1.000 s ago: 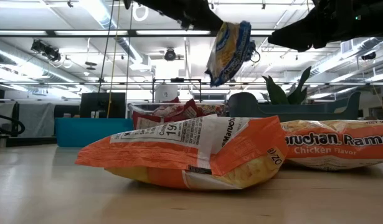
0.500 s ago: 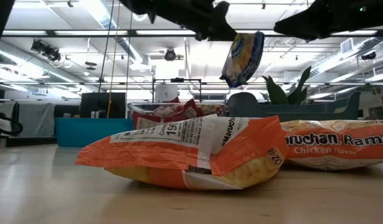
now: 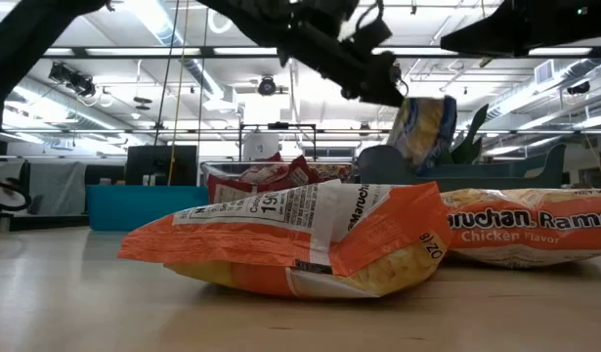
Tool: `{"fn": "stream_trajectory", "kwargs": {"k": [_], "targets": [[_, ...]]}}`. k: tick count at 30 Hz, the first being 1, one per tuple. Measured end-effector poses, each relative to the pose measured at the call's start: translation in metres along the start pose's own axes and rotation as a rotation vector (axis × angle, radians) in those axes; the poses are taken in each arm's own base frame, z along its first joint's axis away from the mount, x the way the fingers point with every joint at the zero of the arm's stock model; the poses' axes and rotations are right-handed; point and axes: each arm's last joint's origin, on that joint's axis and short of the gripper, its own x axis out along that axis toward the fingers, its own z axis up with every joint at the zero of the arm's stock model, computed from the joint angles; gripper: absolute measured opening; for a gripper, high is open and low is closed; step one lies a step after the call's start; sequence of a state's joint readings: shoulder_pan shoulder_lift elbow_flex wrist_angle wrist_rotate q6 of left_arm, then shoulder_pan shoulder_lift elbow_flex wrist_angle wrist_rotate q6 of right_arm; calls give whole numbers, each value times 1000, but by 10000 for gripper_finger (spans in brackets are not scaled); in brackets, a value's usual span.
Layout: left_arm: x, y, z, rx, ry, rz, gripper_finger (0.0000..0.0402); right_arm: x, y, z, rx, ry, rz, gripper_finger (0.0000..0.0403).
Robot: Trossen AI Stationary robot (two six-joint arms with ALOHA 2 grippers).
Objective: Sort Maruchan noodles
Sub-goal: Put the blue noodle pack into the green bin, then put the orange noodle pack into the blue bin
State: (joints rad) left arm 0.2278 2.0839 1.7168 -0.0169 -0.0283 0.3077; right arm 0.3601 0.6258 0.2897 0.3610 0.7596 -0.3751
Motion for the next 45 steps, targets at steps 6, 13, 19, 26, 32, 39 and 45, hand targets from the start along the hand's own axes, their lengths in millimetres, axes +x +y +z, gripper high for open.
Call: {"fn": "stream_trajectory", "kwargs": {"k": [6, 13, 19, 26, 32, 39, 45], "targets": [[17, 3, -21, -18, 32, -75, 5, -2, 0, -2, -8, 37, -58, 199], [23, -6, -27, -7, 38, -121, 47, -2, 1, -2, -9, 36, -54, 199], [13, -12, -20, 91, 99, -46, 121, -2, 1, -2, -8, 40, -52, 199], [-33, -17, 8, 217, 226, -19, 156, -2, 1, -2, -8, 42, -51, 199], [-58, -39, 6, 152, 396, -154, 152, -2, 2, -2, -3, 36, -36, 199], [-74, -76, -11, 113, 617, -328, 149, 0, 5, -4, 9, 43, -17, 199], [-75, -126, -26, 125, 573, -442, 148, 4, 6, -7, 17, 64, -21, 199]]}}
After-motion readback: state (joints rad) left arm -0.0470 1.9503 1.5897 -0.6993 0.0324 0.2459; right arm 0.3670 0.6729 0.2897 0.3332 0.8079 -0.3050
